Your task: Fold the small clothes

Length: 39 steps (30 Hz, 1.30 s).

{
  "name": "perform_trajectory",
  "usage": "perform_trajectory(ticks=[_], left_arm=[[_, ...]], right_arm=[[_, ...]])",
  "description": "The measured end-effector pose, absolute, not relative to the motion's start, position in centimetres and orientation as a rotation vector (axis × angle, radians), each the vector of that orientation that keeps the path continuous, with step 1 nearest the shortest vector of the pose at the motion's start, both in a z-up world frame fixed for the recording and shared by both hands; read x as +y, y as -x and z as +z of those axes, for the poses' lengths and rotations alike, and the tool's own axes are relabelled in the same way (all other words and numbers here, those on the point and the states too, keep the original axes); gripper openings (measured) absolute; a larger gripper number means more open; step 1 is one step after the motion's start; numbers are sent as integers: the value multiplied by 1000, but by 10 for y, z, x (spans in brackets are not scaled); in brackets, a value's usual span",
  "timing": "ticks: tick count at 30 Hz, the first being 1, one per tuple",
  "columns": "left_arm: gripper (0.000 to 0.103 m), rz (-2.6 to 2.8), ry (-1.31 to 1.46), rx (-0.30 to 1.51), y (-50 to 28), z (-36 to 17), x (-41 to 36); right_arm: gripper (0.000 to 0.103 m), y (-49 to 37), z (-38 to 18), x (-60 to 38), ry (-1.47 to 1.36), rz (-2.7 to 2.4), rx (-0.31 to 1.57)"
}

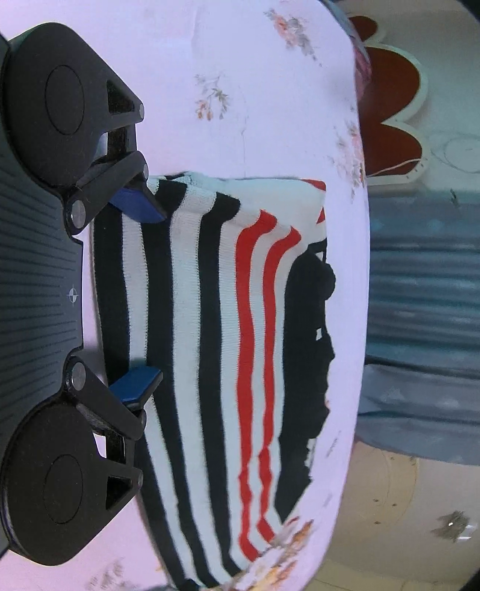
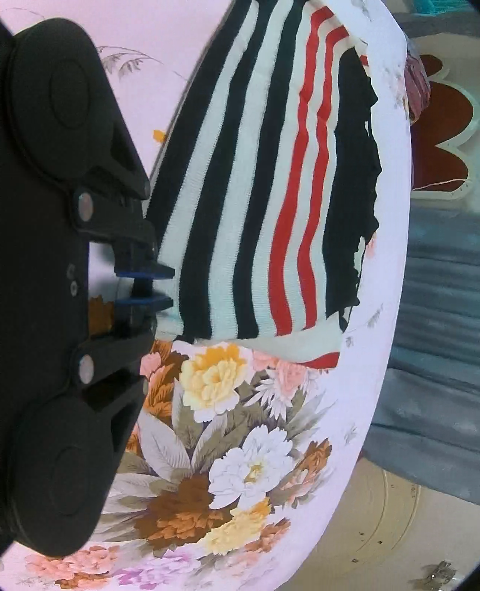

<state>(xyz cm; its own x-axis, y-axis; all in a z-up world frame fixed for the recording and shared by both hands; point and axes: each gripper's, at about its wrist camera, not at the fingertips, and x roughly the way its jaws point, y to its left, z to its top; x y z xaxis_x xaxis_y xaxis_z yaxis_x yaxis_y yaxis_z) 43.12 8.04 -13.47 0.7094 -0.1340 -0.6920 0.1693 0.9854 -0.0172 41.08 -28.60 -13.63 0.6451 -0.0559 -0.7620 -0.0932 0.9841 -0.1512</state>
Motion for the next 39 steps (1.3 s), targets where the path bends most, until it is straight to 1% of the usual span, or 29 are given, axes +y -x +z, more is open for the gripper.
perform_trajectory(ticks=[2,4,5,6,17,25,28,29,30,31,32,33,34,35,36,37,38,39], left_arm=[[84,-157,-52,769,-431,-130,79],[84,-153,-47,767,-430,-129,80],[84,-154,-47,766,-430,-131,80],[84,-155,-51,766,-429,-132,80],[84,-148,-68,753,-427,-138,79],[85,-147,-88,781,-433,-138,76],[85,-140,-94,808,-434,-128,75],[85,-125,-100,791,-428,-121,74],[87,-97,-115,737,-415,-111,75],[94,-70,-121,681,-401,-104,78],[96,-55,-95,649,-389,-100,83],[96,-44,-24,635,-379,-97,90],[96,-31,80,645,-371,-98,99],[95,-25,169,660,-367,-102,106],[84,-23,274,675,-364,-109,113],[67,-20,384,695,-363,-117,119],[63,-16,456,715,-365,-125,124],[62,-1,528,733,-368,-133,128]], right_arm=[[8,-412,-132,-284,190,9,882],[10,-408,-123,-284,169,-3,843],[9,-408,-125,-284,165,-9,851],[9,-411,-133,-286,165,-12,897],[9,-409,-138,-282,204,-14,877],[9,-411,-138,-280,228,-20,887],[12,-414,-136,-277,249,-21,904],[13,-414,-133,-278,239,-18,906],[22,-410,-126,-279,223,-15,902],[44,-401,-118,-280,201,-7,871],[54,-388,-109,-281,179,0,822],[55,-374,-102,-282,162,9,777],[46,-364,-98,-282,156,19,767],[40,-356,-95,-281,148,28,764],[24,-349,-92,-280,132,45,752],[5,-345,-89,-278,110,71,737],[1,-346,-87,-274,92,95,731],[4,-349,-84,-269,75,118,721]])
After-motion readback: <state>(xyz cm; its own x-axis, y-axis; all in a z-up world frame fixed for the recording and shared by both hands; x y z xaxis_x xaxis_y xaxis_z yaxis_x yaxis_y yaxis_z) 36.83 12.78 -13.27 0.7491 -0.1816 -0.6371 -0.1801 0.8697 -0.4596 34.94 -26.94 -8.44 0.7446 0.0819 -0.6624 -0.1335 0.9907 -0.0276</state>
